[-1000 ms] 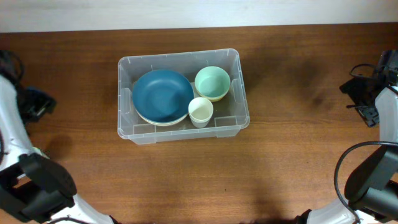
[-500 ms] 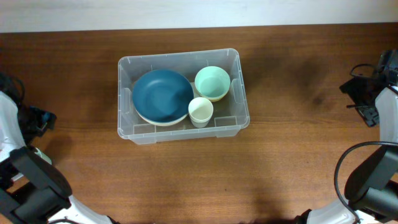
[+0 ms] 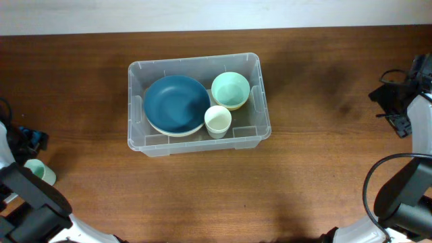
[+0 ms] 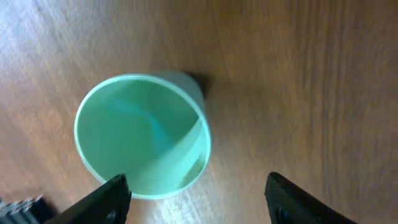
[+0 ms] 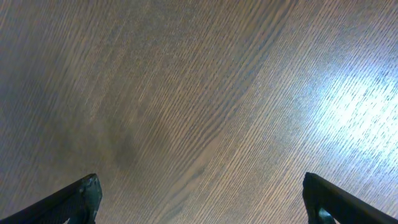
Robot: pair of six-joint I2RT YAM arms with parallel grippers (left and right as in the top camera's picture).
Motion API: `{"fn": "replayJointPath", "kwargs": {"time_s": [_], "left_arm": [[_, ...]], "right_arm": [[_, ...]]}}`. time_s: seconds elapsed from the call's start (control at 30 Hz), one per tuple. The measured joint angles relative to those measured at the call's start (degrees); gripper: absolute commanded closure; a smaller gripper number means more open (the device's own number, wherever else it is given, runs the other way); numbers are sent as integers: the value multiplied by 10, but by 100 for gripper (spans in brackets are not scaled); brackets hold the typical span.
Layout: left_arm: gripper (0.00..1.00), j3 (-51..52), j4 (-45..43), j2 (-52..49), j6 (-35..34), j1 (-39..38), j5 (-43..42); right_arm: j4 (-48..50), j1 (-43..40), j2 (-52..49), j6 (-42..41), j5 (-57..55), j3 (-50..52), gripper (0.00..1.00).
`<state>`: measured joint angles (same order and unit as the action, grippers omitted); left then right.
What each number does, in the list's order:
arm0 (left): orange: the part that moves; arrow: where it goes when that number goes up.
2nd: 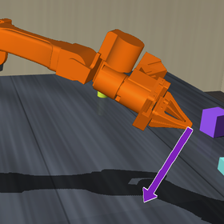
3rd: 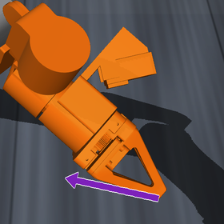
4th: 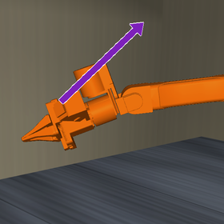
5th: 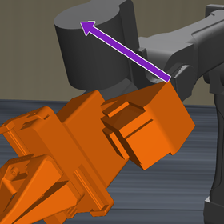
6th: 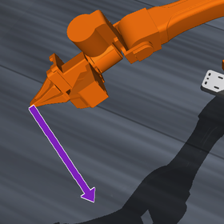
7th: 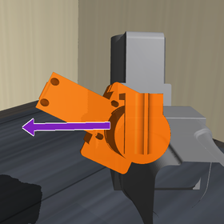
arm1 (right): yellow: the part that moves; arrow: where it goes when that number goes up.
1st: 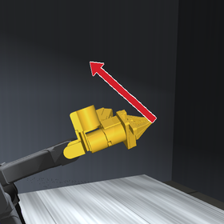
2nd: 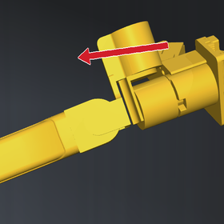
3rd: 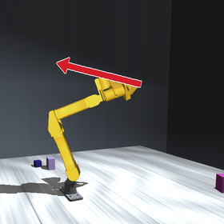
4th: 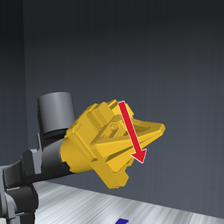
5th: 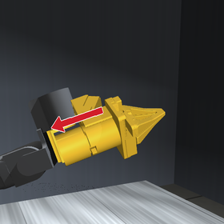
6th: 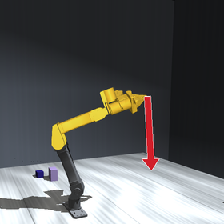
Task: Pack container
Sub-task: 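Move the left gripper to the mint green cup on the table, then grasp the mint green cup rim with the left gripper and lift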
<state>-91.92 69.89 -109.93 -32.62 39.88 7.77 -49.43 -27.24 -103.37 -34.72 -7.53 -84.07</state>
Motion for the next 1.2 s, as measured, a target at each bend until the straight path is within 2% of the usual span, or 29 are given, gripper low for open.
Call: {"fn": "replayJointPath", "kwargs": {"time_s": [0.3, 0.33, 0.5, 0.57, 1.03, 1.17, 1.2], "left_arm": [[29, 77, -80, 0, 0, 0, 0], [34, 84, -85, 0, 0, 0, 0], [87, 102, -97, 0, 3, 0, 0], [99, 104, -99, 0, 3, 0, 0], [100, 106, -109, 0, 3, 0, -9], [99, 38, -108, 0, 59, 0, -101], [99, -9, -99, -1, 89, -2, -150]], "right_arm": [[0, 0, 0, 0, 0, 0, 1], [0, 0, 0, 0, 0, 0, 1], [0, 0, 0, 0, 0, 0, 1], [0, 0, 0, 0, 0, 0, 1], [0, 0, 0, 0, 0, 0, 1], [0, 0, 0, 0, 0, 0, 1], [0, 0, 0, 0, 0, 0, 1]]}}
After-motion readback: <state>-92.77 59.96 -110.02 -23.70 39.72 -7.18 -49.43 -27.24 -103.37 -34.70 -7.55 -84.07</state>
